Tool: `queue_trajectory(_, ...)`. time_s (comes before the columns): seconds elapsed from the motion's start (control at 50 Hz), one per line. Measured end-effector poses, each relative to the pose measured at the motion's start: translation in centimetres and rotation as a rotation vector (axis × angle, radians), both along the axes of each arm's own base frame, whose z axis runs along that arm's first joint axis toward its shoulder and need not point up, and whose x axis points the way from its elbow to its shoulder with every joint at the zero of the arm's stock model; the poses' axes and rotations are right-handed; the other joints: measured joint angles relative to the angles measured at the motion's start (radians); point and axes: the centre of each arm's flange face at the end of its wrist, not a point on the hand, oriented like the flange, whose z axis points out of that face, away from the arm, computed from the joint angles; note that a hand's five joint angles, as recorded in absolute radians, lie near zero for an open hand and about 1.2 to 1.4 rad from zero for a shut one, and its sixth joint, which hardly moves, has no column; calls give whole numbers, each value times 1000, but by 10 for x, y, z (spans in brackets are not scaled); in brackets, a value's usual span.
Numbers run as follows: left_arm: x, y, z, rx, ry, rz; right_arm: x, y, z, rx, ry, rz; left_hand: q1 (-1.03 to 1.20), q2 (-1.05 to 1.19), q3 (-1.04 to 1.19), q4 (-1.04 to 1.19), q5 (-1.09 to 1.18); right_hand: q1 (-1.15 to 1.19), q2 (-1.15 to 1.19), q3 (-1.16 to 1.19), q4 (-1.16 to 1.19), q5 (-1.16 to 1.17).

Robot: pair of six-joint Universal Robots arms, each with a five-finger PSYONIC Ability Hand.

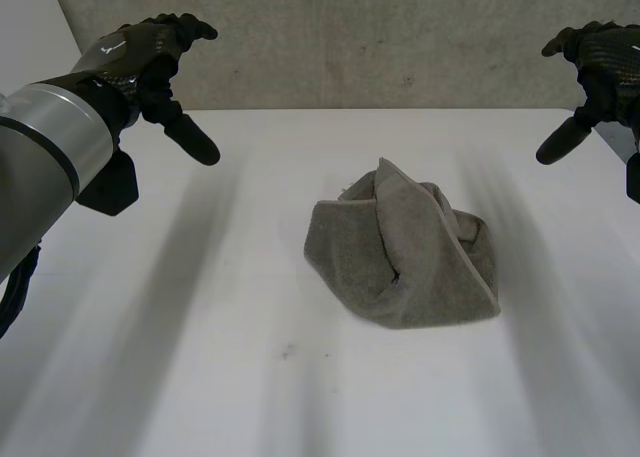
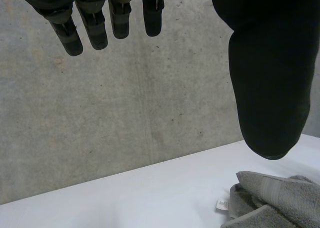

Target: Fold the towel.

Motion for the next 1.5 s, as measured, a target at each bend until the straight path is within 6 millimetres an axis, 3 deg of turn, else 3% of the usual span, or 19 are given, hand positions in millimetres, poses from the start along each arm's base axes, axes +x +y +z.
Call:
queue_trajectory(0.18,0,-1,-1,-2,-4,-1,2,0,-2,7,14,12,0,0,0,0,0,0,0,0,0,0)
queue_trajectory(0.3,-2,-6,-14,10,-66,-2,15,-6,-19,35,114,91,0,0,0,0,0,0,0,0,0,0)
queue_trajectory(0.36,-5,-13,-31,35,-128,-1,29,-12,-31,51,177,155,0,0,0,0,0,0,0,0,0,0)
queue_trajectory(0.5,-8,-27,-83,141,-249,20,89,-32,-65,86,256,332,0,0,0,0,0,0,0,0,0,0)
queue_trajectory(0.66,-2,-17,-125,226,-300,17,139,-60,-113,134,273,428,0,0,0,0,0,0,0,0,0,0)
queue_trajectory(0.76,3,-7,-135,235,-303,14,156,-75,-150,146,285,430,0,0,0,0,0,12,3,3,0,4)
queue_trajectory(0.8,4,-4,-137,236,-303,14,160,-78,-163,151,293,422,0,0,0,0,0,147,131,137,107,135)
queue_trajectory(0.86,6,0,-140,234,-303,13,164,-79,-180,160,322,403,0,0,0,0,0,641,625,617,590,612)
queue_trajectory(0.88,6,1,-140,234,-303,13,164,-79,-181,160,328,399,0,0,0,0,0,704,712,698,652,669)
queue_trajectory(0.92,6,2,-141,232,-303,12,165,-76,-183,158,366,377,0,0,0,0,0,1037,1045,1026,1012,1013)
queue_trajectory(0.94,6,2,-141,231,-302,12,165,-74,-181,157,376,370,0,0,0,0,0,1058,1063,1056,1043,1053)
queue_trajectory(1.02,4,-1,-138,215,-295,13,158,-62,-150,156,423,346,0,0,0,0,0,1065,1065,1082,1068,1068)
queue_trajectory(1.14,-2,-9,-127,164,-272,12,127,-31,-92,182,452,380,0,0,0,0,0,1067,1065,1083,1068,1073)
queue_trajectory(1.24,-12,-14,-114,110,-245,-5,88,16,-59,211,490,469,0,0,0,0,0,1067,1065,1088,1068,1073)
queue_trajectory(1.32,-23,-14,-110,79,-229,-35,65,48,-59,233,566,537,0,2,0,2,0,1067,1065,1088,1068,1074)
queue_trajectory(1.38,-36,-12,-111,56,-218,-87,38,70,-76,267,707,589,4,14,1,13,0,1067,1065,1088,1068,1078)
queue_trajectory(1.5,-61,-6,-124,34,-202,-211,-11,91,-101,327,934,614,40,47,45,47,4,1065,1062,1084,1062,1075)
